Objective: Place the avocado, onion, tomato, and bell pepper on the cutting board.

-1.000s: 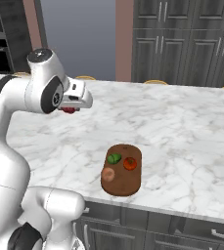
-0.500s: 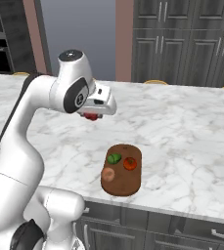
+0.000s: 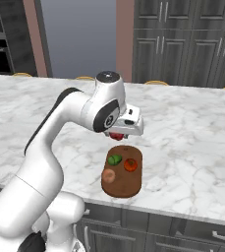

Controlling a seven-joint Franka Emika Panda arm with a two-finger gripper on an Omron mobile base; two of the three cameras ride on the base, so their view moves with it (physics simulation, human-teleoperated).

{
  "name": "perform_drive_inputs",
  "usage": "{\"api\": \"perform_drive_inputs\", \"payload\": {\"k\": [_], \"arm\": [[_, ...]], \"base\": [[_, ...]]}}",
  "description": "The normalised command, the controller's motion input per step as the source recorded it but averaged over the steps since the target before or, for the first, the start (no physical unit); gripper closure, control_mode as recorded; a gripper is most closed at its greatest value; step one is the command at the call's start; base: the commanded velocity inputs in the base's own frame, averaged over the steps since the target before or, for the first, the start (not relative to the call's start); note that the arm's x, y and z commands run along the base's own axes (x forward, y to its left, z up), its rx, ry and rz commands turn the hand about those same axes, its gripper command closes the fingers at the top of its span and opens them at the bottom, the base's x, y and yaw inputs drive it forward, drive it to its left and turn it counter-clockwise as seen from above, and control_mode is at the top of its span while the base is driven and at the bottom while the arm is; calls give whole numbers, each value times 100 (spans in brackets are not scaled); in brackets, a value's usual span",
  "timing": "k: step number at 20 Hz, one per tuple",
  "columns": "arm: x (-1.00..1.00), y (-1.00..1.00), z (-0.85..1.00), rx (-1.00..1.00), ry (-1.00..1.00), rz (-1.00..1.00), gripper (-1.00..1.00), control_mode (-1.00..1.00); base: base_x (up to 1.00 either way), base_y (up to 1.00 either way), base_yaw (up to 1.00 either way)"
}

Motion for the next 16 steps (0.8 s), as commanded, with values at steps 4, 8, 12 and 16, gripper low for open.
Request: {"api": "perform_drive_inputs", "payload": {"k": [4, 8, 12, 16], "arm": [[-3, -30, -20, 11, 0, 0, 100, -100], [0, -11, -47, 4, 2, 0, 100, -100], [2, 0, -41, 0, 9, -2, 100, -100], [0, -1, -53, -2, 13, -7, 100, -100]], "base": [[0, 0, 0], [0, 0, 0], [0, 0, 0], [0, 0, 0]]}}
